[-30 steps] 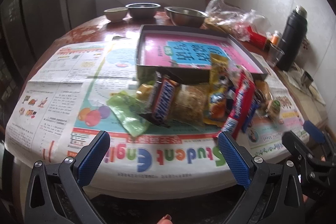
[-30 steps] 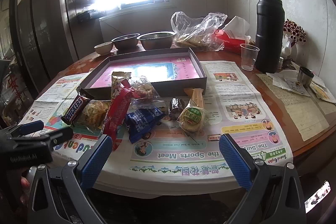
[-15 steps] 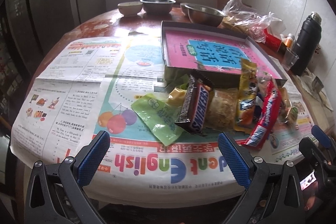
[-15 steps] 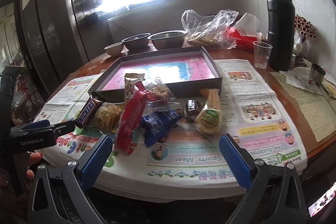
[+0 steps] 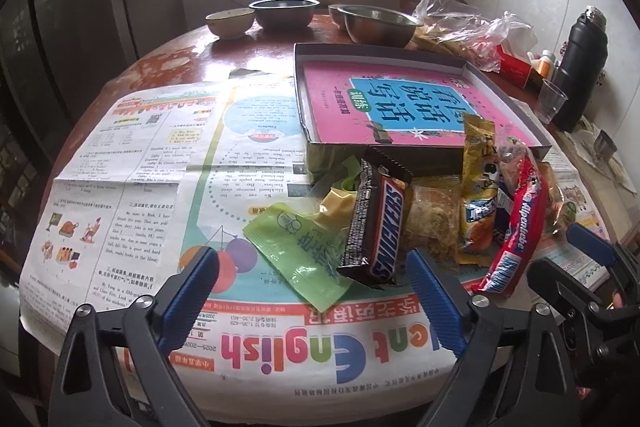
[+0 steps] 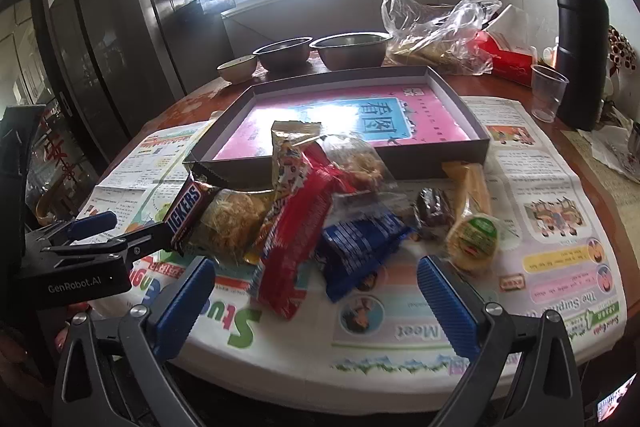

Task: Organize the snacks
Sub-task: 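Reach the left gripper to the Snickers bar while the right gripper grasps the red snack, then lift the Snickers bar with the left gripper while the right gripper lifts the red snack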

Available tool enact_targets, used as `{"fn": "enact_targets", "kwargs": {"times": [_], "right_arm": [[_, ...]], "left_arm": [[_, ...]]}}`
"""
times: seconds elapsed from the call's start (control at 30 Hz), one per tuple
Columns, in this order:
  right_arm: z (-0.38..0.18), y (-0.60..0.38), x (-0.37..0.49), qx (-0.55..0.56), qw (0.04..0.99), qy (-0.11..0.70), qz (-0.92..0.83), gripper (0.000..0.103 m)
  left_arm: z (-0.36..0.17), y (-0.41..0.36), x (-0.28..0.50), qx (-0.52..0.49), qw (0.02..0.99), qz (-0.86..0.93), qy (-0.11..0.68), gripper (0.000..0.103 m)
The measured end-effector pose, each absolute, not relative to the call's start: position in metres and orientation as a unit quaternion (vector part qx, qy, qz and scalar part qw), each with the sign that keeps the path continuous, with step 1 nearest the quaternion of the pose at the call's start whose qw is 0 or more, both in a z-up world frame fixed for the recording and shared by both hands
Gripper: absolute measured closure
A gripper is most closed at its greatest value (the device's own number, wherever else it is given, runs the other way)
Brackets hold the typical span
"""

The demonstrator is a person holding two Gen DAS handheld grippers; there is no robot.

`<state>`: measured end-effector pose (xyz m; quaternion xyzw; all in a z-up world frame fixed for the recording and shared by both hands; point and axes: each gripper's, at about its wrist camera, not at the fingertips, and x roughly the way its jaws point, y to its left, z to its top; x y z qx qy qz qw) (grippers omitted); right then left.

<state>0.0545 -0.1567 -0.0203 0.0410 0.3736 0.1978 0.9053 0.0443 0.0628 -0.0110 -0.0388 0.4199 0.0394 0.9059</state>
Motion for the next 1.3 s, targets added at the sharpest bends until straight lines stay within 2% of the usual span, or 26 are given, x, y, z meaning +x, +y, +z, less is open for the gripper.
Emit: {"fn": "enact_targets", "kwargs": {"times": [0.07,0.13,0.23,0.43,0.53,0.7,0.8,1.0,1.3], "right_arm": [[-0.02,-0.15,0.058,0.035,0.906,0.373,0.196,0.005],[-0.021,-0.146,0.062,0.03,0.905,0.376,0.198,0.014],[-0.023,-0.139,0.067,0.023,0.903,0.38,0.202,0.027],[-0.025,-0.135,0.075,0.017,0.902,0.379,0.204,0.046],[-0.027,-0.135,0.079,0.021,0.901,0.38,0.207,0.053],[-0.027,-0.136,0.082,0.025,0.9,0.378,0.214,0.06],[-0.027,-0.135,0.084,0.024,0.899,0.376,0.222,0.067],[-0.029,-0.136,0.083,0.027,0.897,0.37,0.241,0.078],[-0.026,-0.143,0.077,0.044,0.894,0.361,0.263,0.082]], "left_arm": [[-0.012,0.063,0.045,-0.039,0.905,0.03,0.422,0.016],[-0.014,0.062,0.046,-0.038,0.903,0.018,0.427,0.024],[-0.016,0.059,0.047,-0.036,0.902,0.006,0.431,0.028],[-0.017,0.052,0.051,-0.03,0.9,-0.018,0.435,0.044],[-0.019,0.046,0.055,-0.019,0.898,-0.025,0.44,0.052],[-0.024,0.036,0.06,0.0,0.892,-0.033,0.451,0.057],[-0.029,0.038,0.064,-0.013,0.887,-0.039,0.461,0.071],[-0.029,0.048,0.064,-0.052,0.886,-0.059,0.457,0.073],[-0.016,0.058,0.057,-0.089,0.889,-0.073,0.444,0.074]]}}
